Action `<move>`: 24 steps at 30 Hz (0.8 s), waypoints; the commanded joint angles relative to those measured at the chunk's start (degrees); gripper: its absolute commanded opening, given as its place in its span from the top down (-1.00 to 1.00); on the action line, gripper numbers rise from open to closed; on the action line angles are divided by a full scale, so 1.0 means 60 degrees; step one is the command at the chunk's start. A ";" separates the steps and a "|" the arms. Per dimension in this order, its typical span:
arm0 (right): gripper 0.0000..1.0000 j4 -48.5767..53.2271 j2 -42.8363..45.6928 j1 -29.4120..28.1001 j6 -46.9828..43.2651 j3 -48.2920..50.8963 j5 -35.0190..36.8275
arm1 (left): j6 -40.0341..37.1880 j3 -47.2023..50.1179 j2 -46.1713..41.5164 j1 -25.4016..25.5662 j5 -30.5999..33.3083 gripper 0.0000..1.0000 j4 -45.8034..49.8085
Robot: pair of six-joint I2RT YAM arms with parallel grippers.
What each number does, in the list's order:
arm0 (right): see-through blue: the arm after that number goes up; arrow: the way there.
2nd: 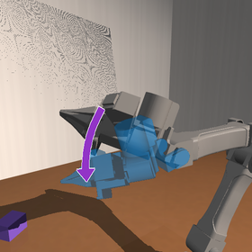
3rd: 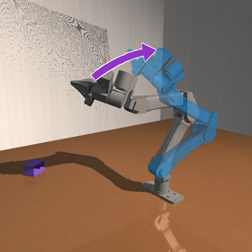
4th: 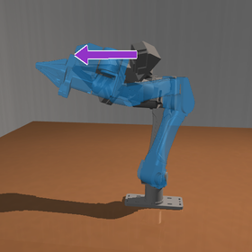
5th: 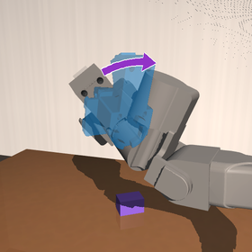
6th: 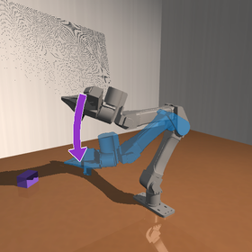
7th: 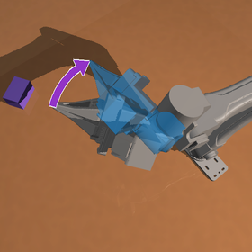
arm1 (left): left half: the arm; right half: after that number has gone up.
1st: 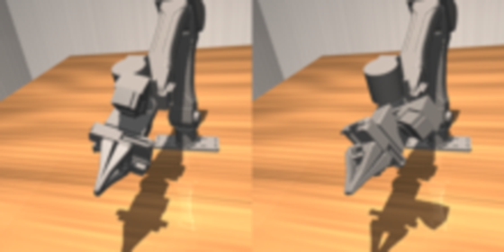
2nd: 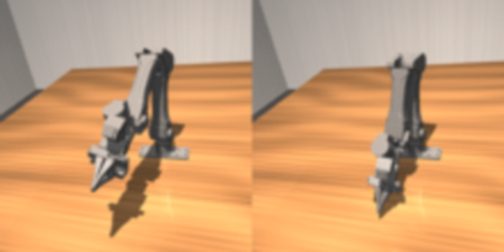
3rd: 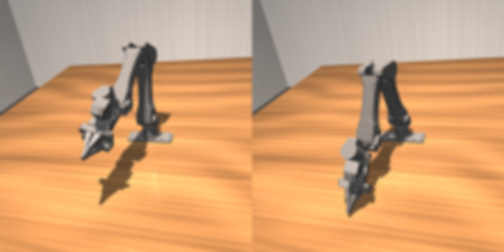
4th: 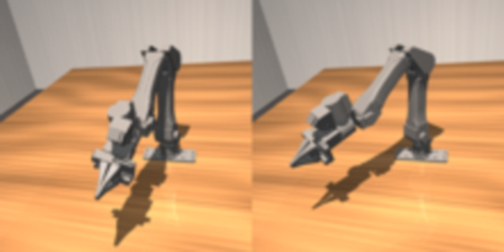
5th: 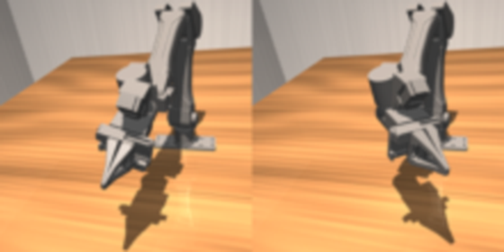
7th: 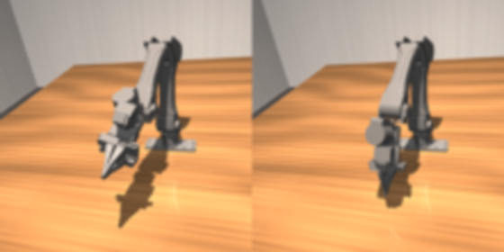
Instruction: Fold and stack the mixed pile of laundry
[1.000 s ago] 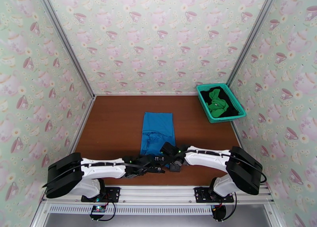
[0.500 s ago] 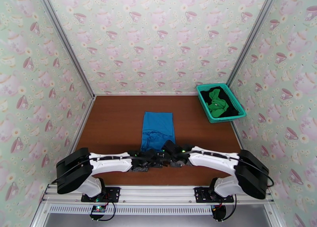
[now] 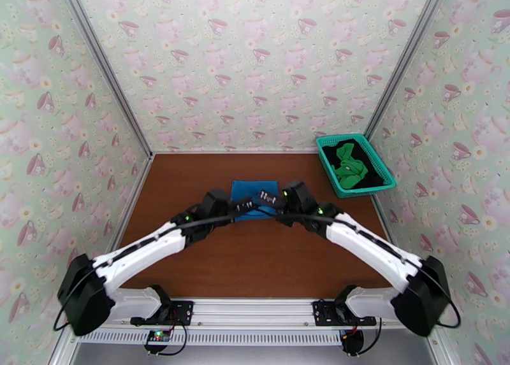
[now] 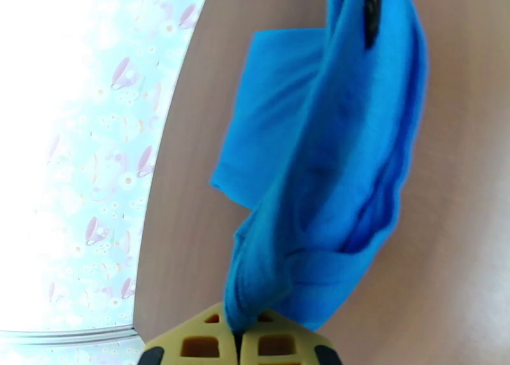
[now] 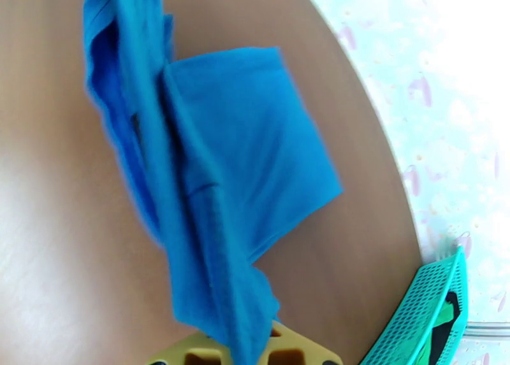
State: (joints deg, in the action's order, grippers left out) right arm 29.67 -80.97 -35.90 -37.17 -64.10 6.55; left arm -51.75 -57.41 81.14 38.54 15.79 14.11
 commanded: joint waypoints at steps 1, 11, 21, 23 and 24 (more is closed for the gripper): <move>1.00 -0.0455 -0.1281 0.0442 0.0003 -0.0815 -0.0245 | -0.0353 -0.0907 0.1379 -0.0561 -0.0886 1.00 -0.0540; 1.00 -0.1091 -0.5170 0.1379 0.0652 -0.3575 -0.0059 | -0.0880 -0.3889 0.5087 -0.1781 -0.1142 1.00 -0.0706; 1.00 -0.0649 -0.7619 0.1677 0.1301 -0.5615 -0.0081 | -0.1062 -0.5761 0.7430 -0.2044 -0.1099 1.00 -0.0922; 0.75 -0.0512 -0.7812 0.1706 0.1438 -0.5866 -0.0008 | -0.1004 -0.6036 0.7702 -0.2057 -0.1094 0.80 -0.0643; 0.51 -0.0506 -0.7833 0.1713 0.1503 -0.5898 0.0041 | -0.0939 -0.6141 0.7799 -0.2064 -0.1068 0.53 -0.0541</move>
State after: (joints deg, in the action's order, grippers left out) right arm 25.17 -127.00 -25.39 -30.17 -96.62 6.85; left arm -57.36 -91.48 126.26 26.15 9.80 9.87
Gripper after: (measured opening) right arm 0.191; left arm 0.161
